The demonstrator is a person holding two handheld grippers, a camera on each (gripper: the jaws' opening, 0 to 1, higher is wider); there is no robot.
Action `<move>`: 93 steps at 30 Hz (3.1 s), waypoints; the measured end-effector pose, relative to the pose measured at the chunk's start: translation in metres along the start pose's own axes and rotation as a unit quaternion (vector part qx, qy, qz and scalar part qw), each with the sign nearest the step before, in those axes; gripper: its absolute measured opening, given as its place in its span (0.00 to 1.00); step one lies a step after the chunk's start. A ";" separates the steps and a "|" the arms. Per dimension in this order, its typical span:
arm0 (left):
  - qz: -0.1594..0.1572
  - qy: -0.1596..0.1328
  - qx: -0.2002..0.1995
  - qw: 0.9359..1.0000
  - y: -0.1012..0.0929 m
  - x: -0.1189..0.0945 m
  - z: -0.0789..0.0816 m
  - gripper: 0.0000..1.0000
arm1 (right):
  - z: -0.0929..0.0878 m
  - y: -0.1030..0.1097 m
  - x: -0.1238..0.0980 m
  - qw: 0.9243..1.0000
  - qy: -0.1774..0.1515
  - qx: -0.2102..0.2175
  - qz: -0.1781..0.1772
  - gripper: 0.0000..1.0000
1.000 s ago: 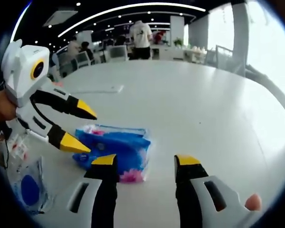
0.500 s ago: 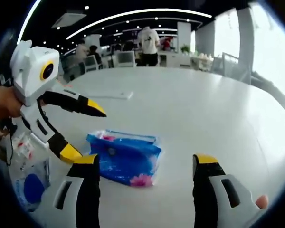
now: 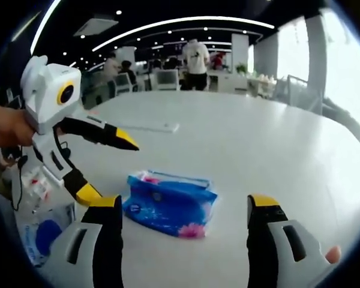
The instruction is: Arrange the tabletop items into an orderly group along one side of the table until the central work area is clear of visible clutter.
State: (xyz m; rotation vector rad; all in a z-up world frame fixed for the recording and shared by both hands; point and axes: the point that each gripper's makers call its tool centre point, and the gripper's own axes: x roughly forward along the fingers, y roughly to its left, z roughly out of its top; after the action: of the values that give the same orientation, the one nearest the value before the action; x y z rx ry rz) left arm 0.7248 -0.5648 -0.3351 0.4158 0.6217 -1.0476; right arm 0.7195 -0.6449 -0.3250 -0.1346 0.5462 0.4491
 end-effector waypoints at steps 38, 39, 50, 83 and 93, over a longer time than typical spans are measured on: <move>0.045 -0.069 -0.007 0.997 -0.017 -0.124 -0.013 0.72 | 0.036 0.101 -0.042 0.997 -0.019 -0.063 0.046 0.84; 0.047 -0.074 -0.008 0.996 -0.019 -0.129 -0.013 0.72 | 0.037 0.104 -0.043 0.997 -0.020 -0.064 0.047 0.84; 0.066 -0.092 -0.019 0.993 -0.033 -0.171 -0.029 0.71 | 0.043 0.143 -0.053 0.993 -0.024 -0.090 0.068 0.84; 0.110 -0.107 -0.082 0.985 -0.064 -0.239 -0.102 0.68 | 0.026 0.246 -0.068 0.978 -0.010 -0.150 0.142 0.81; 0.114 -0.105 -0.092 0.984 -0.083 -0.245 -0.118 0.68 | 0.010 0.265 -0.076 0.972 0.001 -0.170 0.160 0.81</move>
State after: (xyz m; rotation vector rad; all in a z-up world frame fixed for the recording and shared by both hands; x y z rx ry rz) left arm 0.5313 -0.3680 -0.2663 0.2048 0.4644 -0.7960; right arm 0.5482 -0.4342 -0.2782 -0.3794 0.4912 0.8581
